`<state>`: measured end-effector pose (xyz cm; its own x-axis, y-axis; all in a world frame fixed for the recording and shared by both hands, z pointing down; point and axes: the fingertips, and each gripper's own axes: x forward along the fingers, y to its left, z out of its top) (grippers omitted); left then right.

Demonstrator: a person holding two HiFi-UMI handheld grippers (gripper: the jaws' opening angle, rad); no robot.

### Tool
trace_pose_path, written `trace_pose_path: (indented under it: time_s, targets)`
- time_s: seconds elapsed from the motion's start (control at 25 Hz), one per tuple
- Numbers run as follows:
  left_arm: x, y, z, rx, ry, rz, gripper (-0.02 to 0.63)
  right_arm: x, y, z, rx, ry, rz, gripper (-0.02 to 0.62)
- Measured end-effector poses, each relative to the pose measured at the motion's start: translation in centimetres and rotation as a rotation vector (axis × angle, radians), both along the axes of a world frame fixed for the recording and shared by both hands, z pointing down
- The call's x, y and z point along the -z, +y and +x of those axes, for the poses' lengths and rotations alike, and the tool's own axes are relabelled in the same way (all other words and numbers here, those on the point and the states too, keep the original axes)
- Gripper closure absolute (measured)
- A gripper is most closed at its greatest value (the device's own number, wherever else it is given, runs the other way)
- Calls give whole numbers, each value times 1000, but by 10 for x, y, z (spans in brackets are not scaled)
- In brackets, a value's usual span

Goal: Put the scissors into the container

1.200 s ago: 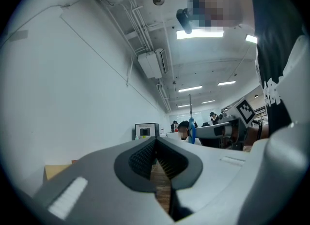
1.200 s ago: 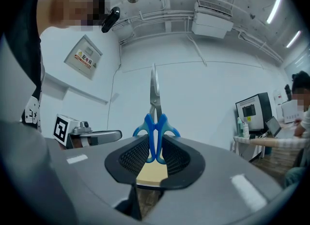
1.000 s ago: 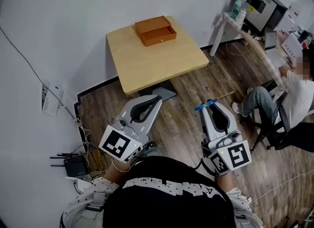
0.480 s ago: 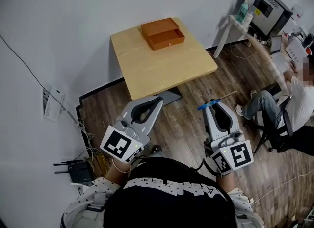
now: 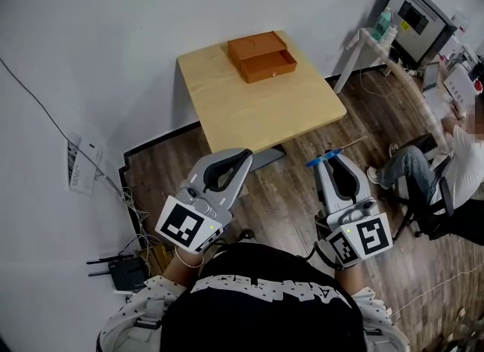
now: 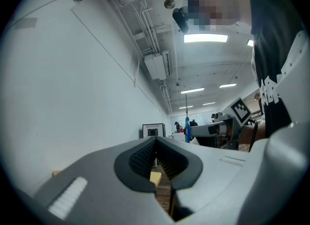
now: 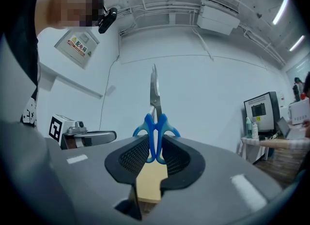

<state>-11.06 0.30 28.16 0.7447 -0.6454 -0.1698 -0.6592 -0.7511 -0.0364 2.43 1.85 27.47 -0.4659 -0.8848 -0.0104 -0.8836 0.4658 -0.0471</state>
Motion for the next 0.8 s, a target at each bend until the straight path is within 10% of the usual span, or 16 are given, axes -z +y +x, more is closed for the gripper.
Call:
trace_pose_path:
  time_s: [0.8]
  targets:
    - [-15, -39, -30, 40, 3, -23, 606, -1, -37, -10, -29, 15, -3, 499]
